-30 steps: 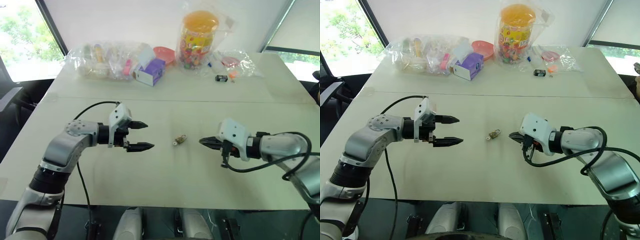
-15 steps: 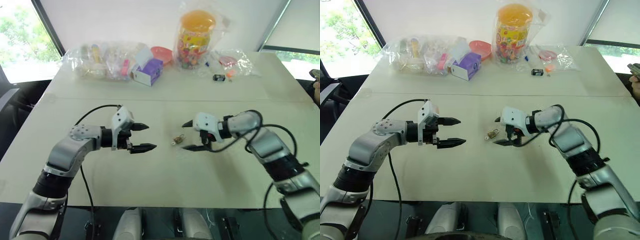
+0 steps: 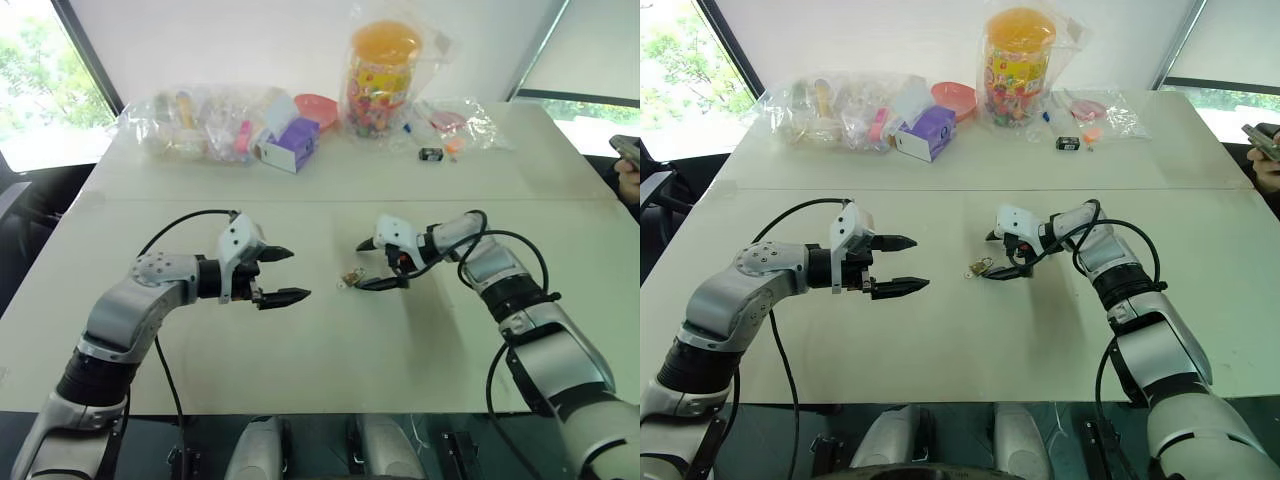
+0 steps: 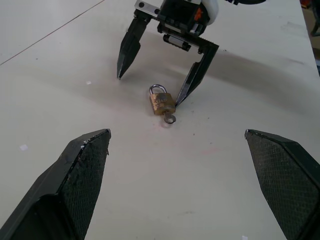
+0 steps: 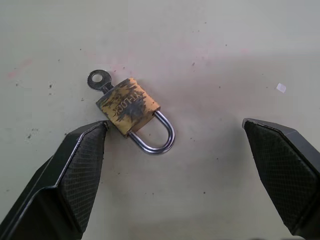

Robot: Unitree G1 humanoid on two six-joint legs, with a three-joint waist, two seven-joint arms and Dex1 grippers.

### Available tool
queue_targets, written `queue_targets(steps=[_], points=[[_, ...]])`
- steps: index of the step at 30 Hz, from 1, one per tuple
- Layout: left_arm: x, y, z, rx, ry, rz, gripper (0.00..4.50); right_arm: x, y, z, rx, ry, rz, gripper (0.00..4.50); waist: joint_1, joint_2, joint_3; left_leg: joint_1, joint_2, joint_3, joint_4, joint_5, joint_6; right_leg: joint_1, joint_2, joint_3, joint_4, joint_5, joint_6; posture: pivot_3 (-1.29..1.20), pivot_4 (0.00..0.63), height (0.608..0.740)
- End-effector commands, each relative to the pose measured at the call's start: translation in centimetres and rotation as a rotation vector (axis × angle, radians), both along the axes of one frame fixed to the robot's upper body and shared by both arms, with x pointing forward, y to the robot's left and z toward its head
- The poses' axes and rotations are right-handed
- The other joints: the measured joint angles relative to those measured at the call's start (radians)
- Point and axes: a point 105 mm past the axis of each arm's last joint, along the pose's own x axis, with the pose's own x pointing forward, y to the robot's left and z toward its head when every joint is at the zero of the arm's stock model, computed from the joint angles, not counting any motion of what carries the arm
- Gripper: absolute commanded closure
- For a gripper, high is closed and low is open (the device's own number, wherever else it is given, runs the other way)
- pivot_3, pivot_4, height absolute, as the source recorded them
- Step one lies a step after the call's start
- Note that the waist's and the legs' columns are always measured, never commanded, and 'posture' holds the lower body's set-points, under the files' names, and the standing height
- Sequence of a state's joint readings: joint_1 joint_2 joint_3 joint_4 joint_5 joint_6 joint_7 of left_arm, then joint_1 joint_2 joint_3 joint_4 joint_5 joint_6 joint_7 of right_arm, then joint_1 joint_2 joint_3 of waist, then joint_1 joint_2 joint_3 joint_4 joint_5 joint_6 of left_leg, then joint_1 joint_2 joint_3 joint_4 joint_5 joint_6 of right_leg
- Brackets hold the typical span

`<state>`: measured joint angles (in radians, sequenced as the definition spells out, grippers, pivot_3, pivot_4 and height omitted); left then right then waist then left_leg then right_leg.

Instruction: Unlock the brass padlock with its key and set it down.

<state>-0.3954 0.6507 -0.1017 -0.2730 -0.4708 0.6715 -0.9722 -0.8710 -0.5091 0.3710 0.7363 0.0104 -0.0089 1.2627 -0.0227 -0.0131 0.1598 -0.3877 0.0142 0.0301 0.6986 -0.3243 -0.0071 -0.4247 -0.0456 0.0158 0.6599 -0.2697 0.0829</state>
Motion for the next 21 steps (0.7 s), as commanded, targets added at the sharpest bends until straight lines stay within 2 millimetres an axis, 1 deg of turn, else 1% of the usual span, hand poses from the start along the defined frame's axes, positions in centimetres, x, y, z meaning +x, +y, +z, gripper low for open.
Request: queue_targets(steps=[1, 9, 12, 13, 14, 16, 17, 18, 21], points=[[0.0, 0.1, 1.2, -0.011, -0.046, 0.001, 0.0, 0.3, 0.9, -0.3, -0.013, -0.016, 0.008, 0.05, -0.001, 0.0, 0.0, 0.0, 0.0, 0.0, 0.0, 0.0, 0.0, 0.0, 0.0, 0.0, 0.0, 0.0, 0.0, 0.0, 0.15, 0.735], [0.1, 0.1, 1.1, -0.011, -0.057, 0.008, 0.0, 0.1, 1.4, -1.1, -0.008, 0.009, 0.018, 0.05, -0.006, 0.0, 0.0, 0.001, 0.0, 0.0, 0.0, 0.0, 0.0, 0.0, 0.0, 0.0, 0.001, 0.0, 0.0, 0.0, 0.15, 0.735], [0.1, 0.1, 1.1, -0.011, -0.059, 0.01, 0.0, -0.1, 1.3, -1.4, -0.012, 0.018, 0.016, 0.85, -0.014, 0.0, 0.0, 0.001, 0.0, 0.0, 0.0, 0.0, -0.001, 0.0, -0.001, 0.0, 0.002, 0.0, 0.0, 0.0, 0.15, 0.735], [0.2, 0.0, 1.1, -0.011, -0.061, 0.01, 0.0, -0.2, 1.3, -1.6, -0.011, 0.025, 0.017, 1.37, -0.017, 0.0, 0.0, 0.001, 0.0, 0.0, 0.0, 0.0, -0.001, 0.0, -0.001, 0.0, 0.002, 0.0, 0.0, 0.0, 0.15, 0.735], [0.2, 0.0, 1.1, -0.011, -0.062, 0.011, 0.0, -0.3, 1.3, -1.7, -0.008, 0.035, 0.02, 1.77, -0.019, 0.0, 0.0, 0.001, 0.0, 0.0, 0.0, 0.0, -0.001, 0.0, -0.001, 0.0, 0.002, 0.0, 0.0, 0.0, 0.15, 0.735], [0.3, 0.0, 1.1, -0.012, -0.063, 0.011, 0.0, -0.6, 1.5, -1.9, -0.004, 0.046, 0.024, 2.88, -0.02, 0.0, 0.0, 0.001, 0.0, 0.0, 0.0, 0.001, -0.001, 0.0, -0.001, 0.0, 0.002, 0.0, 0.0, 0.0, 0.15, 0.735], [0.3, 0.0, 1.1, -0.013, -0.062, 0.01, 0.0, -0.7, 1.6, -2.0, -0.003, 0.05, 0.026, 3.26, -0.02, 0.0, 0.0, 0.001, 0.0, 0.0, 0.0, 0.001, -0.001, 0.0, -0.001, 0.0, 0.003, 0.0, 0.0, 0.0, 0.15, 0.735], [0.3, 0.0, 1.1, -0.014, -0.061, 0.009, 0.0, -0.9, 1.7, -2.2, -0.004, 0.053, 0.029, 3.83, -0.02, 0.0, 0.0, 0.002, 0.0, 0.0, 0.0, 0.001, -0.001, 0.0, -0.001, 0.0, 0.003, 0.0, 0.0, 0.0, 0.15, 0.735], [0.5, -0.1, 0.9, -0.025, -0.047, 0.009, 0.0, -1.3, 1.5, -2.2, -0.012, 0.019, 0.034, 3.84, -0.02, 0.001, -0.001, 0.002, 0.0, 0.0, 0.0, 0.001, -0.001, 0.0, -0.001, 0.0, 0.003, 0.0, 0.0, 0.0, 0.15, 0.735]])
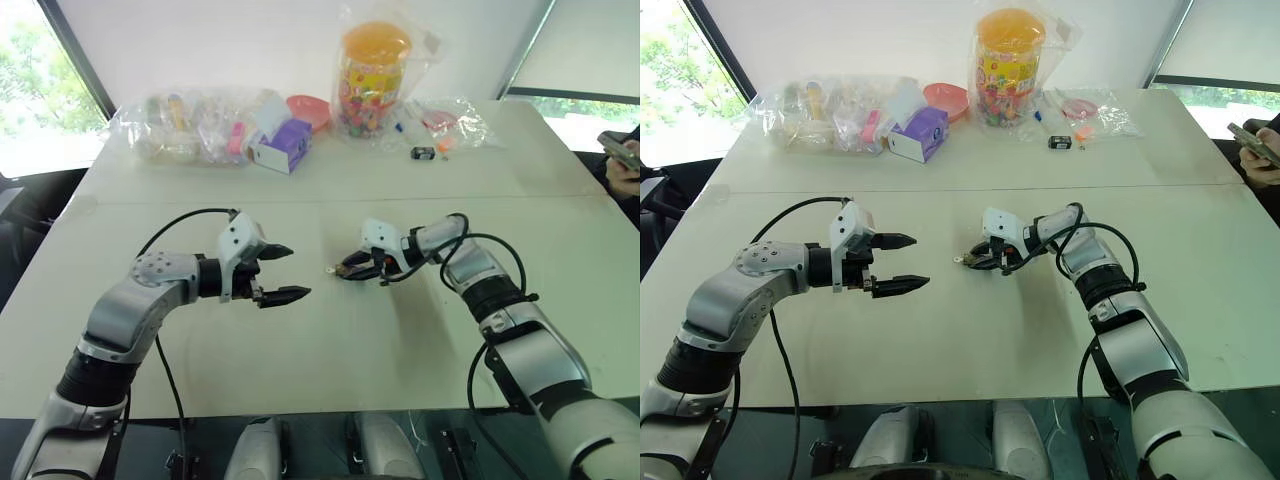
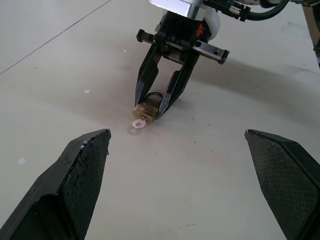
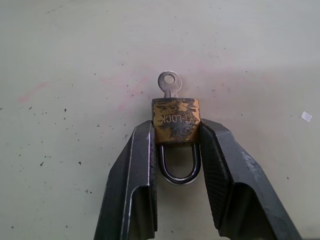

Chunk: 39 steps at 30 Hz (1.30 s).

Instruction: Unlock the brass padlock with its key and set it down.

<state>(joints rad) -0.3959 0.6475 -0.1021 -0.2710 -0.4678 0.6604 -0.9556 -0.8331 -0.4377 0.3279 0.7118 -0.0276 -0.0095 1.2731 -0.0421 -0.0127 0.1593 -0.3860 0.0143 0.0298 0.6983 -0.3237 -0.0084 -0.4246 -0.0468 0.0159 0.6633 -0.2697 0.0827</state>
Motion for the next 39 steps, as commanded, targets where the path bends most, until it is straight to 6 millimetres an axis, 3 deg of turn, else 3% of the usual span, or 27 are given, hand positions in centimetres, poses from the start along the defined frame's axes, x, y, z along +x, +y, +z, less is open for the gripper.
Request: queue_targets(steps=[1, 5, 9, 12, 22, 25, 28, 39], points=[[0.4, -0.1, 0.9, -0.029, -0.027, -0.005, 0.0, -0.6, -0.6, -1.0, -0.064, -0.052, -0.001, 3.84, 0.0, 0.0, 0.0, 0.0, 0.0, 0.0, 0.0, 0.0, 0.0, 0.0, 0.0, 0.0, 0.0, 0.0, 0.0, 0.0, 0.15, 0.735], [1.2, -0.5, 1.5, -0.064, -0.018, -0.016, 0.0, -0.5, -0.6, 3.3, -0.044, -0.494, -0.002, 3.84, 0.01, 0.0, 0.0, -0.001, 0.0, 0.0, 0.0, 0.0, 0.0, -0.001, 0.0, 0.0, 0.0, 0.0, 0.0, 0.0, 0.15, 0.735], [2.2, -1.5, 3.2, -0.143, -0.005, -0.041, 0.0, -2.4, -0.4, 7.4, -0.023, -0.895, 0.039, 3.84, 0.028, 0.0, 0.0, -0.004, -0.002, 0.0, 0.001, 0.0, 0.0, -0.004, -0.001, 0.0, 0.0, 0.0, 0.0, 0.0, 0.15, 0.735], [2.8, -2.4, 4.1, -0.182, 0.01, -0.071, 0.0, -4.6, -0.2, 9.0, -0.021, -1.038, 0.079, 3.84, 0.031, 0.0, 0.0, -0.005, -0.002, 0.0, 0.001, 0.0, 0.0, -0.004, 0.0, 0.0, 0.0, 0.0, 0.0, 0.0, 0.15, 0.735], [3.7, -3.7, 4.4, -0.206, 0.047, -0.152, 0.0, -6.5, 0.0, 10.4, -0.041, -1.082, 0.086, 3.84, 0.029, 0.0, 0.0, -0.004, -0.002, 0.001, 0.001, 0.0, 0.0, -0.004, 0.003, 0.001, -0.001, 0.0, 0.0, 0.0, 0.15, 0.735], [3.5, -4.0, 4.1, -0.203, 0.056, -0.177, 0.89, -6.7, 0.1, 10.6, -0.043, -1.084, 0.096, 3.84, 0.03, 0.0, 0.001, -0.004, -0.002, 0.001, 0.001, 0.0, 0.0, -0.004, 0.003, 0.001, -0.001, 0.0, 0.0, 0.0, 0.15, 0.735], [3.6, -4.2, 3.8, -0.201, 0.061, -0.169, 2.32, -6.8, 0.1, 10.6, -0.05, -1.086, 0.102, 3.84, 0.03, 0.0, 0.001, -0.004, -0.002, 0.001, 0.001, 0.0, 0.0, -0.004, 0.003, 0.001, -0.001, 0.0, 0.0, 0.0, 0.15, 0.735], [3.6, -4.7, 3.8, -0.213, 0.065, -0.178, 2.32, -6.9, 0.0, 10.7, -0.07, -1.09, 0.114, 3.84, 0.03, 0.0, 0.001, -0.004, -0.002, 0.001, 0.001, 0.0, 0.0, -0.004, 0.003, 0.001, -0.001, 0.0, 0.0, 0.0, 0.15, 0.735]])
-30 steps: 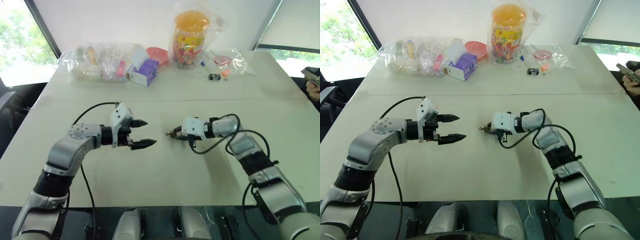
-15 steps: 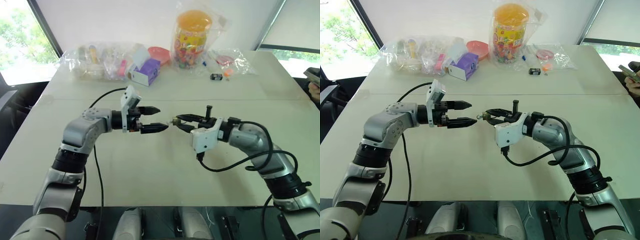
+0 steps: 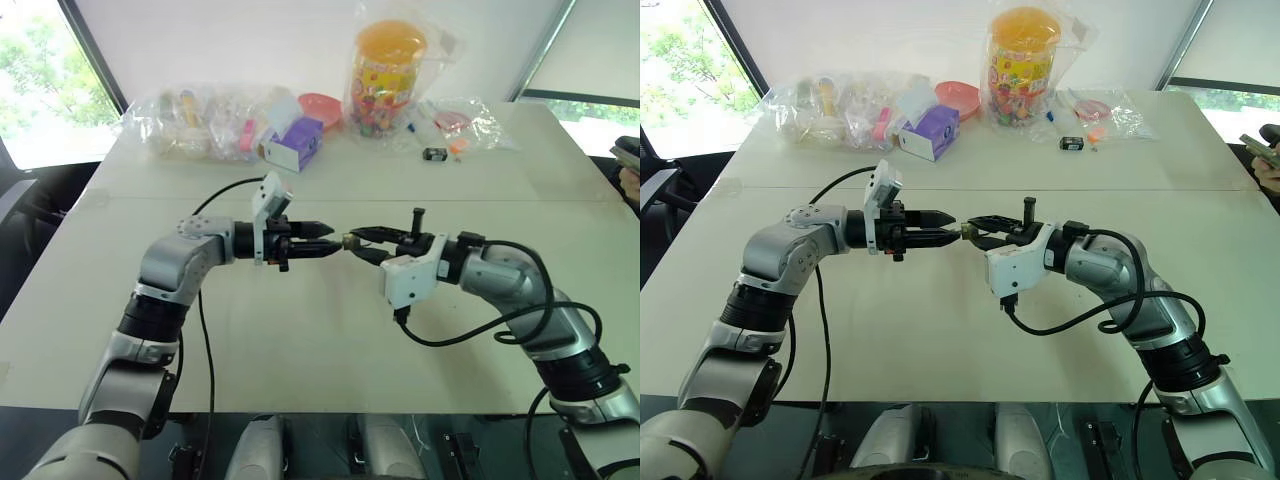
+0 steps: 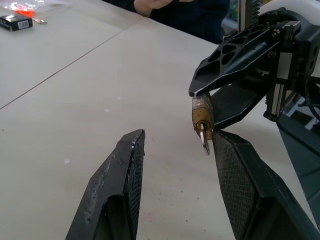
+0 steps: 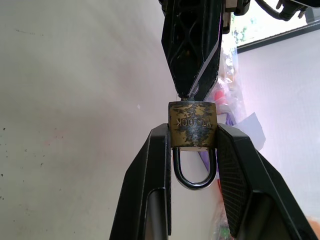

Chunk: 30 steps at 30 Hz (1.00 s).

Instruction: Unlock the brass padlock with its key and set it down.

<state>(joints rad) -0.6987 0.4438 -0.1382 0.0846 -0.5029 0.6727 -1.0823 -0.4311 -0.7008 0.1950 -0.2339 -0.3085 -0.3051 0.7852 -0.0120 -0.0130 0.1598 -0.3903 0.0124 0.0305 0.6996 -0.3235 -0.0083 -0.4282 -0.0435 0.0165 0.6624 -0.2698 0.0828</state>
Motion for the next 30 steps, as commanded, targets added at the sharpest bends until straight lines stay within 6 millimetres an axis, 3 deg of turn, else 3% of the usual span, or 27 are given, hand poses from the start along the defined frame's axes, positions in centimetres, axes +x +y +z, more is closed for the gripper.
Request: queue_targets(steps=[1, 3, 6, 15, 23, 26, 30], points=[[-0.1, -0.3, 0.9, -0.015, -0.04, -0.021, 2.58, -0.4, 0.0, 1.4, 0.006, -0.049, 0.015, 3.84, 0.0, 0.0, 0.0, 0.0, 0.0, 0.0, 0.0, 0.0, 0.0, 0.0, 0.0, 0.0, 0.0, 0.0, 0.0, 0.0, 0.15, 0.735], [-0.2, -0.3, 0.9, -0.011, -0.044, -0.027, 3.18, -0.4, 0.0, 1.4, 0.004, -0.048, 0.015, 3.84, 0.0, 0.0, 0.0, 0.0, 0.0, 0.0, 0.0, 0.0, 0.0, 0.0, 0.0, 0.0, 0.0, 0.0, 0.0, 0.0, 0.15, 0.735], [-0.3, -0.2, 0.8, -0.004, -0.054, -0.033, 4.47, -0.4, 0.0, 1.4, 0.001, -0.048, 0.015, 3.84, 0.0, 0.0, 0.0, 0.0, 0.0, 0.0, 0.0, 0.0, 0.0, 0.0, 0.0, 0.0, 0.0, 0.0, 0.0, 0.0, 0.15, 0.735], [-0.1, -0.5, 0.6, 0.057, -0.184, -0.021, 4.47, -0.5, 0.4, 1.7, 0.063, 0.03, 0.018, 3.84, 0.0, 0.0, 0.0, 0.0, 0.0, 0.0, 0.0, 0.0, 0.0, 0.0, 0.0, 0.0, 0.0, 0.0, 0.0, 0.0, 0.15, 0.735], [-1.2, -1.7, 1.0, 0.138, -0.717, -0.089, 4.47, -2.0, 1.5, 0.8, 0.147, 0.367, 0.045, 3.84, 0.002, 0.0, 0.0, 0.0, 0.0, 0.0, 0.0, 0.0, 0.0, 0.0, -0.001, 0.0, 0.0, 0.0, 0.0, 0.0, 0.15, 0.735], [-1.4, -1.6, 0.6, 0.141, -0.699, -0.117, 4.47, -2.0, 1.6, 0.9, 0.128, 0.352, 0.048, 3.84, 0.002, 0.0, 0.0, 0.0, 0.0, 0.0, 0.0, 0.0, 0.0, 0.0, -0.001, 0.0, -0.001, 0.0, 0.0, 0.0, 0.15, 0.735], [-0.7, -0.7, -0.6, 0.119, -0.365, -0.052, 4.47, -1.7, 1.7, 1.5, 0.102, 0.275, 0.049, 3.84, 0.001, 0.0, 0.0, 0.0, 0.0, 0.0, 0.0, 0.0, 0.001, 0.0, 0.0, 0.0, -0.001, 0.0, 0.0, 0.0, 0.15, 0.735]])
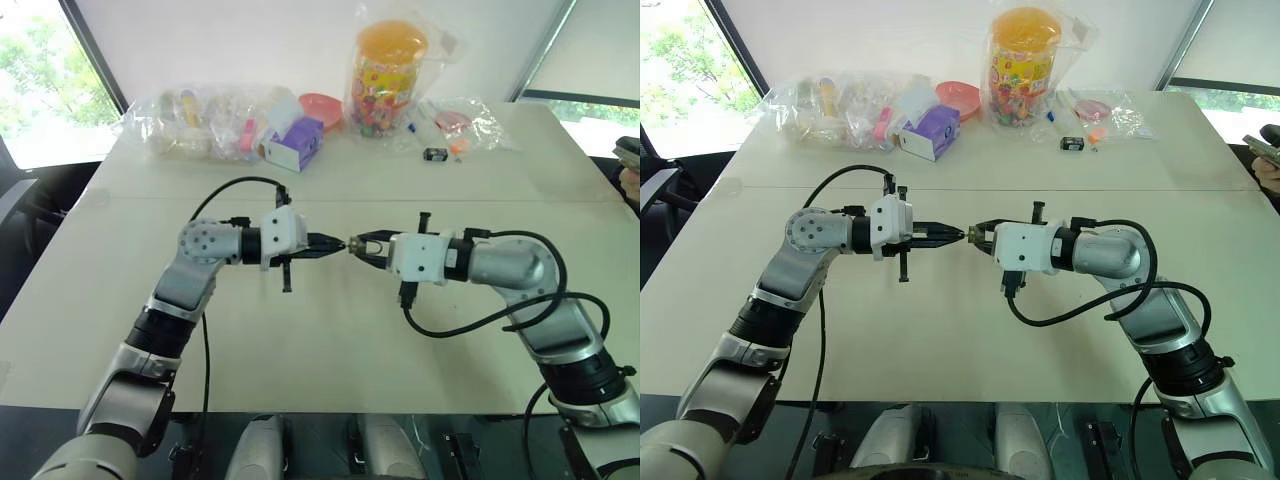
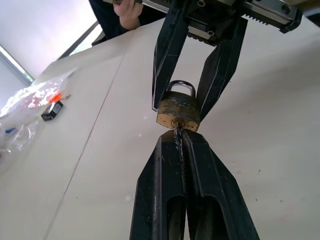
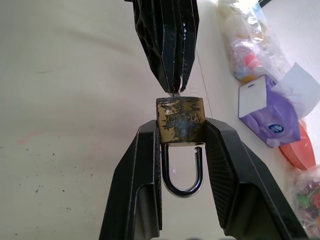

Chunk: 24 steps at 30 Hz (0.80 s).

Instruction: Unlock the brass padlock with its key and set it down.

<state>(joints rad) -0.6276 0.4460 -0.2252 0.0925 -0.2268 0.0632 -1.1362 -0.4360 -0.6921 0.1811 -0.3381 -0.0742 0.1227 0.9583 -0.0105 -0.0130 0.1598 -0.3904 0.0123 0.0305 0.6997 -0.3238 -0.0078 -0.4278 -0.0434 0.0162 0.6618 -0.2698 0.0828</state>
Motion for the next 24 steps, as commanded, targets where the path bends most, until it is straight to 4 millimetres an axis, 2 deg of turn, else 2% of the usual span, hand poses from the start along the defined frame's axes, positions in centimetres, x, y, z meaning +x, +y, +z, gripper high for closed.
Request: queue_targets(steps=[1, 3, 5, 6, 7, 12, 17, 24], points=[[0.3, 0.1, 0.1, -0.07, 0.286, 0.053, 4.47, -1.4, 2.1, 1.9, -0.021, -0.144, 0.133, 3.84, -0.001, 0.0, 0.0, 0.0, 0.0, 0.0, 0.0, 0.0, 0.0, 0.0, 0.0, 0.0, 0.0, 0.0, 0.0, 0.0, 0.15, 0.735], [0.4, 0.3, 0.9, -0.181, 0.53, 0.069, 4.47, -1.3, 1.9, 1.8, -0.067, -0.196, 0.141, 3.84, -0.003, 0.0, 0.0, 0.0, 0.0, 0.0, 0.0, 0.0, 0.0, 0.0, 0.001, 0.0, 0.0, 0.0, 0.0, 0.0, 0.15, 0.735], [-0.1, 0.6, 1.5, -0.232, 0.693, 0.035, 4.47, -1.2, 1.8, 1.7, -0.079, -0.215, 0.144, 3.84, -0.003, -0.001, 0.0, 0.0, 0.0, -0.001, 0.0, 0.0, 0.0, 0.0, 0.001, -0.001, 0.0, 0.0, 0.0, 0.0, 0.15, 0.735], [-0.6, 0.7, 1.5, -0.229, 0.746, 0.01, 3.88, -1.2, 1.8, 1.7, -0.08, -0.22, 0.144, 3.84, -0.003, -0.001, 0.0, 0.0, 0.0, -0.001, 0.0, 0.0, 0.0, 0.0, 0.001, -0.001, 0.001, 0.0, 0.0, 0.0, 0.15, 0.735], [-0.9, 0.8, 1.6, -0.232, 0.784, -0.002, 3.66, -1.1, 1.8, 1.7, -0.083, -0.227, 0.144, 3.84, -0.003, -0.001, 0.0, 0.0, 0.0, -0.001, 0.0, 0.0, 0.0, 0.0, 0.001, -0.001, 0.0, 0.0, 0.0, 0.0, 0.15, 0.735], [-0.1, 1.1, 2.4, -0.328, 0.894, 0.026, 1.2, -1.0, 1.6, 1.6, -0.095, -0.244, 0.144, 3.84, -0.001, -0.001, 0.0, 0.0, 0.0, -0.001, 0.0, 0.0, 0.0, 0.0, 0.0, -0.001, 0.001, 0.0, 0.0, 0.0, 0.15, 0.735], [0.3, 0.8, 2.6, -0.348, 0.905, 0.033, 1.2, -1.0, 1.4, 1.5, -0.105, -0.249, 0.143, 3.84, -0.001, -0.001, 0.0, 0.0, 0.0, -0.001, 0.0, 0.0, 0.0, 0.0, -0.001, -0.001, 0.001, 0.0, 0.0, 0.0, 0.15, 0.735], [0.1, -0.1, 0.8, -0.268, 0.906, 0.065, 1.2, -1.0, 1.3, 1.5, -0.111, -0.254, 0.143, 3.84, -0.001, -0.001, 0.0, 0.0, 0.0, -0.001, 0.0, 0.0, -0.001, 0.0, -0.001, 0.0, 0.001, 0.0, 0.0, 0.0, 0.15, 0.735]])
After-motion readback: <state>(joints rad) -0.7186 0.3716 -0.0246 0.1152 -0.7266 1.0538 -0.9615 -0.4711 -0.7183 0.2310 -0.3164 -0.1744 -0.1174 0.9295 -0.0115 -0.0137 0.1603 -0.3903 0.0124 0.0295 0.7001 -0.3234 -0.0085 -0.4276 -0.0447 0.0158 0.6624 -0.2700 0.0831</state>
